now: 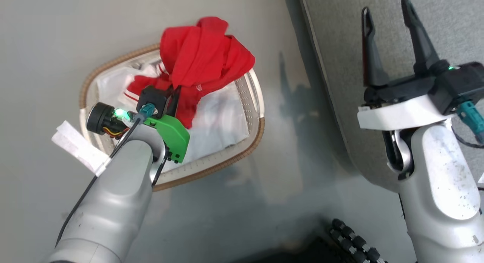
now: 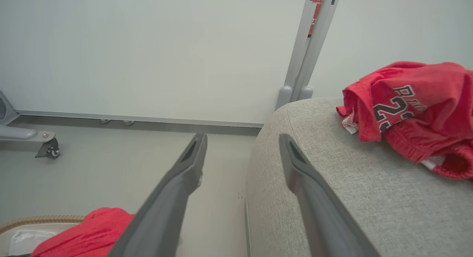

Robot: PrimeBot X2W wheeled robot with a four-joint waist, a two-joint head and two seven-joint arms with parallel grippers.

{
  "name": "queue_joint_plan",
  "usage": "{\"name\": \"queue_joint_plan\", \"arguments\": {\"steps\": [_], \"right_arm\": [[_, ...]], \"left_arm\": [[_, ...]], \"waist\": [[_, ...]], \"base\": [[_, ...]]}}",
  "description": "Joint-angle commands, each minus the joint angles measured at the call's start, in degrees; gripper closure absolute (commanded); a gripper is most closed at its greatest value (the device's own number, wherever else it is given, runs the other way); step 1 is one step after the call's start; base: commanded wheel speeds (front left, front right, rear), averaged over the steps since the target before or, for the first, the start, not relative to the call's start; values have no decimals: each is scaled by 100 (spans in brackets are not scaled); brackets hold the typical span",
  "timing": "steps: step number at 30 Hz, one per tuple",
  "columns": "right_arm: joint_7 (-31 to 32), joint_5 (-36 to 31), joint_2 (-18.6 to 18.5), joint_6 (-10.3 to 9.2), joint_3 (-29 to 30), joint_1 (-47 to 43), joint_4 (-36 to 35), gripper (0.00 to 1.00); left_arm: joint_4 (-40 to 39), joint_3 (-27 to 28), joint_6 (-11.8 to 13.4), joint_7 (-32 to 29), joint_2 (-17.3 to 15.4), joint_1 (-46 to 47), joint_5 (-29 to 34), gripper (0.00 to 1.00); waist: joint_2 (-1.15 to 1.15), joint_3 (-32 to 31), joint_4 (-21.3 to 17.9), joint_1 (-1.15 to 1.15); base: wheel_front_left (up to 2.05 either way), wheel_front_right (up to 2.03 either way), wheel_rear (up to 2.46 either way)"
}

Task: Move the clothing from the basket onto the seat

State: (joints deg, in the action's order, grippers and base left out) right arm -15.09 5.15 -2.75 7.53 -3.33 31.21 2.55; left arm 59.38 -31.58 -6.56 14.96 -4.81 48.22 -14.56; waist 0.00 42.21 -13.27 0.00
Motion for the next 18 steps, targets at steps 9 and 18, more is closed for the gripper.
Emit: {"name": "queue_joint_plan", "arguments": {"steps": [9,18], "right_arm": [[-11,-181,-28,-8,66,-790,523,0],[-11,-221,-26,-8,-113,-1191,909,0]], "left_arm": [[-1366,-250,-87,27,-641,-714,113,100],[-2636,-544,-97,-379,-1301,-470,-33,100]], "waist": [[0,-1899,727,0],[0,-2824,914,0]], "base": [[0,0,0],[0,0,0]]}}
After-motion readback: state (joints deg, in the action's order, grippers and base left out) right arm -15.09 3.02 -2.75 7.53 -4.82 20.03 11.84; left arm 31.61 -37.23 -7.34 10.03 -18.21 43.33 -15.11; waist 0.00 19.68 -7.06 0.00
